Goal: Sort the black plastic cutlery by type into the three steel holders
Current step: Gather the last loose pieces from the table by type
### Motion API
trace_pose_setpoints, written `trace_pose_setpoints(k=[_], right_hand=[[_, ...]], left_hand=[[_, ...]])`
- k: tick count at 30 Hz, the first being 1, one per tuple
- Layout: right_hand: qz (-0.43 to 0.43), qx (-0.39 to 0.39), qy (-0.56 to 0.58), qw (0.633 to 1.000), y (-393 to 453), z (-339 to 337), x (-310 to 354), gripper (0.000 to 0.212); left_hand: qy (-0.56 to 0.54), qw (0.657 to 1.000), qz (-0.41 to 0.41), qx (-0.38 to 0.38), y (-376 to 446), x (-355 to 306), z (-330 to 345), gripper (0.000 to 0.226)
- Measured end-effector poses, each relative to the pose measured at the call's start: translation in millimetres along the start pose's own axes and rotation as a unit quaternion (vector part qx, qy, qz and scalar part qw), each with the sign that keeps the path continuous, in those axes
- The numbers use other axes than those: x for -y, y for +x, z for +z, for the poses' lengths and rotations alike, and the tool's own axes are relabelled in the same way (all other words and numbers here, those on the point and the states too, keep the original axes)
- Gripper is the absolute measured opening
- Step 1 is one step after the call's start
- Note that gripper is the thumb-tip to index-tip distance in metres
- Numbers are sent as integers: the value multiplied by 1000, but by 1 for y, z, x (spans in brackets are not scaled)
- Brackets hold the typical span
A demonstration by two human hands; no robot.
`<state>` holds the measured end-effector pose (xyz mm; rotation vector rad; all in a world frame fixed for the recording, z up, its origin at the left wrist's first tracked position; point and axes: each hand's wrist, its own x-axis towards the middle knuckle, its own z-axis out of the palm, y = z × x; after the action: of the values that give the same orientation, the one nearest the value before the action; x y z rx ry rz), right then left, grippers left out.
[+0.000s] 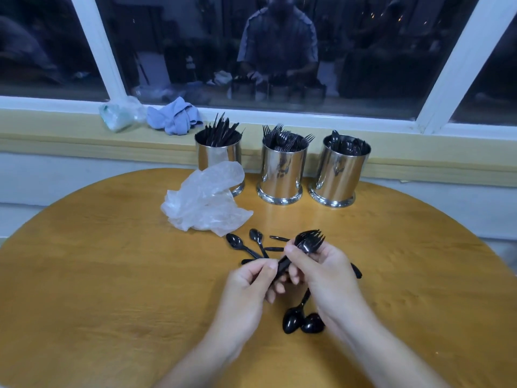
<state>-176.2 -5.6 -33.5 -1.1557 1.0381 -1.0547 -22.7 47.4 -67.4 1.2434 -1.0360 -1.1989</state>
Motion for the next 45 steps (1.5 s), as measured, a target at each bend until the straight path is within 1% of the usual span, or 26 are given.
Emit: trace_pose_setpoints(k=[1, 3, 5, 7, 9, 11, 12, 15, 18, 19, 21, 24, 27, 28, 30, 32, 36, 38, 39, 41, 43, 45], right_hand=[[-5, -1, -5, 1000, 10, -3, 7, 10], [-36, -11, -20, 999, 37, -9, 25, 8], [-81, -32, -42, 995, 73, -16, 52, 9], [-116, -58, -54, 990, 115, -21, 81, 10], [-139, -85, -69, 984, 158, -23, 110, 13], [-162, -109, -81, 977, 199, -24, 133, 13], [-173, -116, -89, 974, 219, -24, 142, 12], [-180, -128, -121, 968, 262, -21, 156, 12], [-155, -121, -153, 968, 284, -17, 148, 12], [-144, -118, -171, 967, 288, -16, 142, 11], [-124, -115, -200, 965, 290, -17, 132, 10], [-100, -103, -243, 959, 290, -16, 121, 13], [-106, -105, -290, 945, 289, -14, 119, 13], [-110, -110, -299, 942, 289, -12, 119, 17], [-120, -118, -300, 939, 289, -11, 119, 38], [-152, -121, -338, 921, 289, -12, 118, 51], [-243, -137, -476, 834, 290, -11, 112, 44], [-256, -159, -518, 801, 289, -6, 112, 49], [-247, -171, -534, 790, 288, -4, 113, 49], [-239, -188, -555, 774, 290, -3, 113, 42], [-248, -186, -568, 762, 296, -5, 108, 34], [-254, -154, -563, 771, 301, -7, 101, 25]], left_hand=[[17, 1000, 5, 9, 10, -7, 0, 33], [46, 999, 25, -6, 37, -22, -2, 21], [58, 996, 55, -33, 76, -39, -1, 25], [79, 992, 74, -58, 120, -53, 1, 40], [111, 988, 82, -72, 167, -61, 4, 67], [148, 983, 70, -85, 203, -67, 8, 90], [168, 978, 72, -98, 220, -68, 10, 97], [185, 967, 103, -140, 260, -65, 11, 103], [186, 968, 84, -145, 286, -56, 15, 127], [186, 968, 83, -145, 292, -52, 17, 131], [177, 969, 93, -146, 297, -45, 20, 134], [163, 969, 106, -150, 301, -39, 22, 131], [160, 970, 107, -151, 302, -37, 21, 130], [158, 970, 108, -150, 302, -38, 21, 130], [154, 971, 111, -148, 301, -38, 21, 129], [155, 970, 111, -148, 300, -38, 20, 128], [164, 969, 109, -147, 301, -40, 20, 129], [168, 969, 110, -145, 301, -40, 19, 129], [171, 968, 111, -144, 302, -40, 19, 129], [177, 967, 112, -146, 302, -39, 18, 130], [184, 965, 114, -149, 303, -38, 17, 130], [191, 964, 114, -149, 303, -37, 16, 130]])
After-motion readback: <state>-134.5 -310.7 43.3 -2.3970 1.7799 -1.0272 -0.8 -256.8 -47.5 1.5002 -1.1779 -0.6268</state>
